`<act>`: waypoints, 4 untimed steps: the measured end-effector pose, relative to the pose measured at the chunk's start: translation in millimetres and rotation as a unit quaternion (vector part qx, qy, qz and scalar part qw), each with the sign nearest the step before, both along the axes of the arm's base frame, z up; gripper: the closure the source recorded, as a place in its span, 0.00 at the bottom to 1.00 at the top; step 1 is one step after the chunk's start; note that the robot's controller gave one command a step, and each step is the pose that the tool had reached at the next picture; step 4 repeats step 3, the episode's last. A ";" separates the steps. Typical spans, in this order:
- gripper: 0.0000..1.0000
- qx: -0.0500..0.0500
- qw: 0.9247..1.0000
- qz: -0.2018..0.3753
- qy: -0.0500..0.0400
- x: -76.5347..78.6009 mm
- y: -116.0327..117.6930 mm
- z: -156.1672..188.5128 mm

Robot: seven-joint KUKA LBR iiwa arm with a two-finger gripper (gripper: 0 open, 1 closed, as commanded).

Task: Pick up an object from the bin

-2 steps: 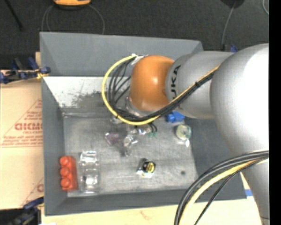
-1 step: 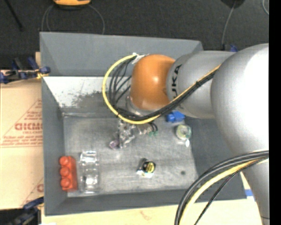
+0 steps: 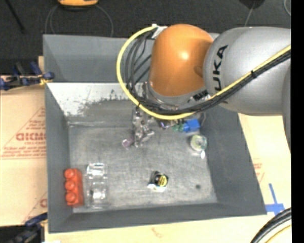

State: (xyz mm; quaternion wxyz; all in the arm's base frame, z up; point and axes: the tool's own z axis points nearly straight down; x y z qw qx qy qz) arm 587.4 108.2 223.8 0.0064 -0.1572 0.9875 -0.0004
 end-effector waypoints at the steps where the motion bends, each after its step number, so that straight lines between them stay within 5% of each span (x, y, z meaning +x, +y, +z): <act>1: 1.00 -0.002 1.000 0.020 0.007 -5.7 -6.6 -51.4; 2: 1.00 -0.001 1.000 0.014 0.000 -1.5 -18.8 42.9; 3: 1.00 -0.002 0.999 0.047 0.007 -51.5 -19.2 18.9; 4: 1.00 -0.002 0.999 0.047 0.007 -51.5 -19.2 18.9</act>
Offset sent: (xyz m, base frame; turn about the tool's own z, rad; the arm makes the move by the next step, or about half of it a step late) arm -0.0059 -0.0048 -0.0490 -0.0420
